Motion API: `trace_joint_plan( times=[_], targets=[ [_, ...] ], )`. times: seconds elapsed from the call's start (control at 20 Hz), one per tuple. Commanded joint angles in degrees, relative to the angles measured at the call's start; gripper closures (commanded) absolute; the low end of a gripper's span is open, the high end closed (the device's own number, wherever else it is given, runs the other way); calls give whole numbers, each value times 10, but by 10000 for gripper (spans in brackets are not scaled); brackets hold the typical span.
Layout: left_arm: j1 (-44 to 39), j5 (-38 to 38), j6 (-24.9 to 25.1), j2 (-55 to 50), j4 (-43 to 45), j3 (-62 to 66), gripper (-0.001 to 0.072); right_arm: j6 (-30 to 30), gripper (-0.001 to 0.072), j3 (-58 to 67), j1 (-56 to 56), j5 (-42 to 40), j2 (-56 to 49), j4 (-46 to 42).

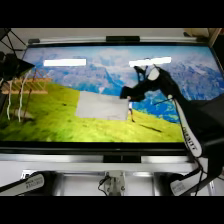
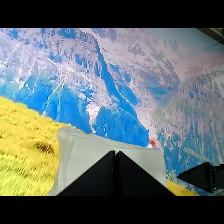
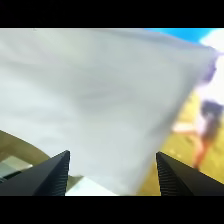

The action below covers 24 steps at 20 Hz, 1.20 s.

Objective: Fold the shirts.

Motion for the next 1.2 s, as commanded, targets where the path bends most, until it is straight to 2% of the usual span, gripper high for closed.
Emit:
trace_joint_plan(
  times=[0.0,0.15,0.35,0.5,0.6,0.65,0.7,0.8,0.9,1.05,1.15],
  targets=[
    [0,0,9,0,0,0,678,16,45,-45,-52,76,10,-50],
    [0,0,9,0,0,0,678,8,45,-82,-29,-13,4,3],
    [0,0,9,0,0,0,678,-43,46,-82,0,-41,-38,57],
    [0,0,8,0,-1,0,678,-44,50,-82,6,-97,-53,95],
    [0,0,8,0,-2,0,678,-48,219,-82,6,-111,-56,123],
    [0,0,8,0,-2,0,678,-73,374,-82,6,-111,-57,139],
    [0,0,8,0,-2,0,678,-131,612,-81,6,-112,-56,162],
    [0,0,8,0,-2,0,678,-200,640,-71,-2,-116,-45,206],
    [0,0,8,0,-2,0,678,-222,641,-40,-23,-109,-19,224],
    [0,0,8,0,-3,0,678,-210,640,21,-90,-70,33,209],
    [0,-5,8,0,-3,0,678,-163,640,43,-156,-34,73,186]
  ],
)
